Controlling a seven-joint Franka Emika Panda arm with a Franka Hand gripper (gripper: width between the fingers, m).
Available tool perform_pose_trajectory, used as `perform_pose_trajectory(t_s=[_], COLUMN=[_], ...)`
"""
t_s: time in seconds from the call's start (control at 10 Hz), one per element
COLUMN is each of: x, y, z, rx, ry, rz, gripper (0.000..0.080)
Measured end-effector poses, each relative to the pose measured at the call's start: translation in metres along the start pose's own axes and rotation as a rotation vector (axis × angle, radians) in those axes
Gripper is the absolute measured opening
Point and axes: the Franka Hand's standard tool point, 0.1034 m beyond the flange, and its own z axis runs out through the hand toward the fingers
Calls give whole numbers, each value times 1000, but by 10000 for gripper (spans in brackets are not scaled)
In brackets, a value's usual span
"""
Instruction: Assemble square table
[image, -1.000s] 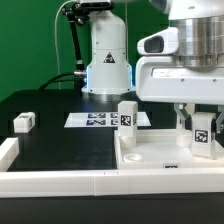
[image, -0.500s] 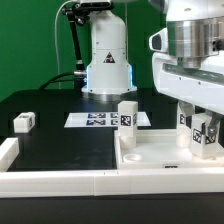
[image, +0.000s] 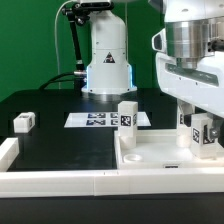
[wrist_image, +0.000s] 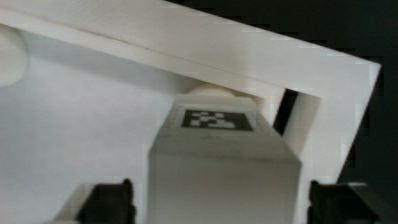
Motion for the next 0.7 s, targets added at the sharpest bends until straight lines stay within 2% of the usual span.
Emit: perform_pose_trajectory(t_s=[0.1, 0.2, 0.3, 0.7], x=[-2, -3, -5, -9], y=[-1, -2, -4, -5], z=[0, 0, 0, 1], rx=[3, 9, 19, 20], ry=[0, 3, 8, 16], rz=[-81, -211, -347, -733], gripper=[587, 637, 646, 649])
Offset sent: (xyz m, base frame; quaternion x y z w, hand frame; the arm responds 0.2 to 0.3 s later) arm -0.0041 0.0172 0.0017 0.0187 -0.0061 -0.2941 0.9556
